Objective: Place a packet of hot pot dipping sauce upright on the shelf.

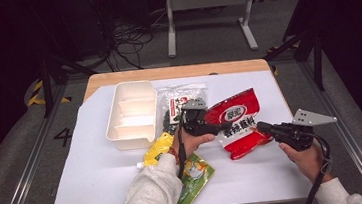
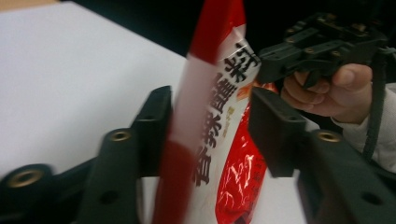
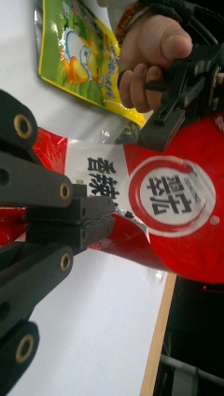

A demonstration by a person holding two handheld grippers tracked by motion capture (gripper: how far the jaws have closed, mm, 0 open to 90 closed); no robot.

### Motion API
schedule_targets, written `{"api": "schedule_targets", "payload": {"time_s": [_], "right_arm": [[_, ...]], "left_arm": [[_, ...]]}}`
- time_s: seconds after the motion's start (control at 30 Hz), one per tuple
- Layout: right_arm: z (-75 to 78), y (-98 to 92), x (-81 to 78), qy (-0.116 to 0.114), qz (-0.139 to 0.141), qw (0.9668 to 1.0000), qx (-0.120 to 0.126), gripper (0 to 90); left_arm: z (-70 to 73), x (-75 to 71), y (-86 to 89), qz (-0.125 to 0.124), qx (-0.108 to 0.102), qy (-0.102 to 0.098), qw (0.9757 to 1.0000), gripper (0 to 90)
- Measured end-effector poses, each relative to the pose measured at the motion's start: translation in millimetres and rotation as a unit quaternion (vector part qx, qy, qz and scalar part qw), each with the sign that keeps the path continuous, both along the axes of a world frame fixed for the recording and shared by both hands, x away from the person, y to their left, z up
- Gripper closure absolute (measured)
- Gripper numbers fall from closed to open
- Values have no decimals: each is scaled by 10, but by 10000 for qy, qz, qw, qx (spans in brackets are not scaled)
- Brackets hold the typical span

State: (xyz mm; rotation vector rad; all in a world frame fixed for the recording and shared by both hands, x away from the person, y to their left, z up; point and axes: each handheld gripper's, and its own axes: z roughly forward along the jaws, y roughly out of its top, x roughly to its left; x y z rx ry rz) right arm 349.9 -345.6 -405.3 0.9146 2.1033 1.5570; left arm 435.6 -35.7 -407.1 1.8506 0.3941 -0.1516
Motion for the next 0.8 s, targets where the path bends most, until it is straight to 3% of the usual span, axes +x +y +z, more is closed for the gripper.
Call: {"api": "schedule_targets", "payload": {"time_s": [0.03,0.07,0.17,0.23,0.37,0.53,0.67,0.73,0.8], "right_arm": [[-1,1,4,-7,-26,10000,9,887],[-9,-3,11,-2,-14,10000,96,887],[-13,5,15,5,-17,9999,113,886],[-10,26,22,-3,-16,9999,160,883],[-15,72,13,-52,7,9999,106,868],[15,140,-20,-125,31,9999,104,847],[40,173,-47,-176,59,9998,64,825],[45,177,-52,-180,-16,9998,83,721],[27,151,-41,-116,-49,9998,147,696]], "left_arm": [[23,-35,-11,19,42,-154,9999,649],[60,-88,-22,42,89,-394,9992,765],[95,-126,-26,140,128,-558,9983,885],[145,-140,15,236,142,-742,9969,891],[222,-148,100,322,2,-853,9958,894],[377,-184,174,424,116,-1110,9928,895],[499,-202,249,443,45,-1265,9910,896],[594,-223,289,473,100,-1364,9895,897],[675,-239,330,493,107,-1431,9884,897]]}}
